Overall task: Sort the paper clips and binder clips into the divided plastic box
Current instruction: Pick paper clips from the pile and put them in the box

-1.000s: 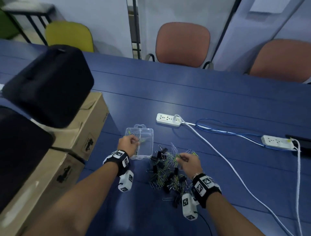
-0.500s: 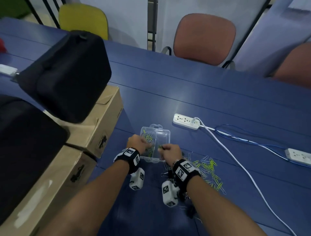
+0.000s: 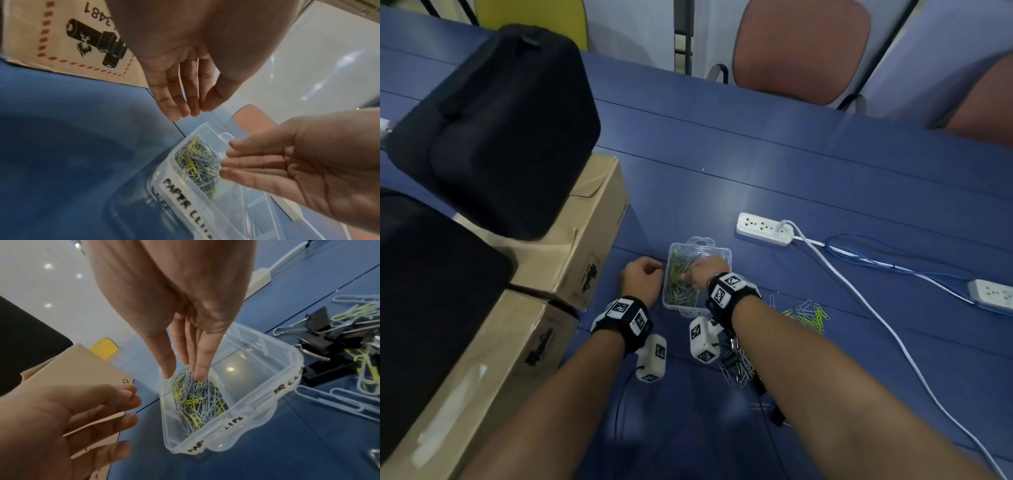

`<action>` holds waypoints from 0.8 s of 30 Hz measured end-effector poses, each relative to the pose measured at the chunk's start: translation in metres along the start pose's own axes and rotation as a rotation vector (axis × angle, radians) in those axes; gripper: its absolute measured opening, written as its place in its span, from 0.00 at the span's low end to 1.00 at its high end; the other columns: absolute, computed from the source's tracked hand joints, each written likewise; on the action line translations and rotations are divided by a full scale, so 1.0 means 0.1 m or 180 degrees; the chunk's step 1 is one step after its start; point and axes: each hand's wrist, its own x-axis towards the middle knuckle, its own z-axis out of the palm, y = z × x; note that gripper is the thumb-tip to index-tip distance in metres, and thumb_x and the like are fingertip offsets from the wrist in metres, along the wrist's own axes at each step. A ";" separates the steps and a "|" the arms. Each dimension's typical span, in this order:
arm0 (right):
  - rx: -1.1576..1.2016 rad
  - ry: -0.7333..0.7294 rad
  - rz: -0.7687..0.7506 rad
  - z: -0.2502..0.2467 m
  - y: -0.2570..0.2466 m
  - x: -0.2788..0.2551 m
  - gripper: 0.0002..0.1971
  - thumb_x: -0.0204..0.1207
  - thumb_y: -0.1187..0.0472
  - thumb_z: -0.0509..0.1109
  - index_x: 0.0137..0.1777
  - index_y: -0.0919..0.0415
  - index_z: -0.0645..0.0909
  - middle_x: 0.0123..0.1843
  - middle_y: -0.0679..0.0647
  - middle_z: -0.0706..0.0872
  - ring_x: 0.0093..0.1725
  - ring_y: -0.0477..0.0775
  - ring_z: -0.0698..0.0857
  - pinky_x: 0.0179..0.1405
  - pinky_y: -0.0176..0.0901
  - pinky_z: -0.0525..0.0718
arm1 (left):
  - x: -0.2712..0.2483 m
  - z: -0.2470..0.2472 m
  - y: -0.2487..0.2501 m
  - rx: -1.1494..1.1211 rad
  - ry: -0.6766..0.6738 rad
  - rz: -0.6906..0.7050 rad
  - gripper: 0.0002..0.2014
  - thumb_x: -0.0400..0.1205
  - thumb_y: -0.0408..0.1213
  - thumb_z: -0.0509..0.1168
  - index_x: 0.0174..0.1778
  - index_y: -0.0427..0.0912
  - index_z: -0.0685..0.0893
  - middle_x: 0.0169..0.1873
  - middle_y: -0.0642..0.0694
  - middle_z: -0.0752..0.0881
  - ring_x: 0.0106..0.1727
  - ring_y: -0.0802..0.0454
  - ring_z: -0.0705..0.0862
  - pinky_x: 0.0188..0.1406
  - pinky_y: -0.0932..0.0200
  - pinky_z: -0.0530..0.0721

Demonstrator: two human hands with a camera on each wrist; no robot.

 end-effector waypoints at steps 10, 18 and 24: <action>0.0865 0.0858 -0.0366 -0.74 0.82 -0.54 0.07 0.70 0.67 0.71 0.40 0.58 0.91 0.34 0.56 0.89 0.33 0.56 0.85 0.40 0.56 0.88 | -0.35 0.59 0.48 0.0255 -0.0168 0.0795 0.05 0.78 0.32 0.68 0.42 0.43 0.89 0.35 0.49 0.86 0.40 0.49 0.84 0.46 0.60 0.82; -0.1334 0.0879 0.0022 -1.64 1.93 -0.63 0.33 0.75 0.64 0.62 0.81 0.48 0.63 0.81 0.57 0.64 0.77 0.67 0.65 0.69 0.59 0.77 | -0.77 1.33 0.69 0.0816 -0.1320 0.1129 0.11 0.75 0.26 0.63 0.44 0.46 0.86 0.40 0.46 0.88 0.45 0.44 0.86 0.45 0.54 0.86; -0.2086 0.0237 -0.0023 -1.64 2.12 -0.65 0.40 0.77 0.60 0.64 0.85 0.43 0.49 0.87 0.50 0.46 0.84 0.64 0.50 0.75 0.66 0.68 | -0.91 1.67 0.71 0.2270 -0.1676 0.1958 0.27 0.71 0.29 0.66 0.68 0.49 0.81 0.65 0.44 0.83 0.67 0.40 0.76 0.65 0.47 0.78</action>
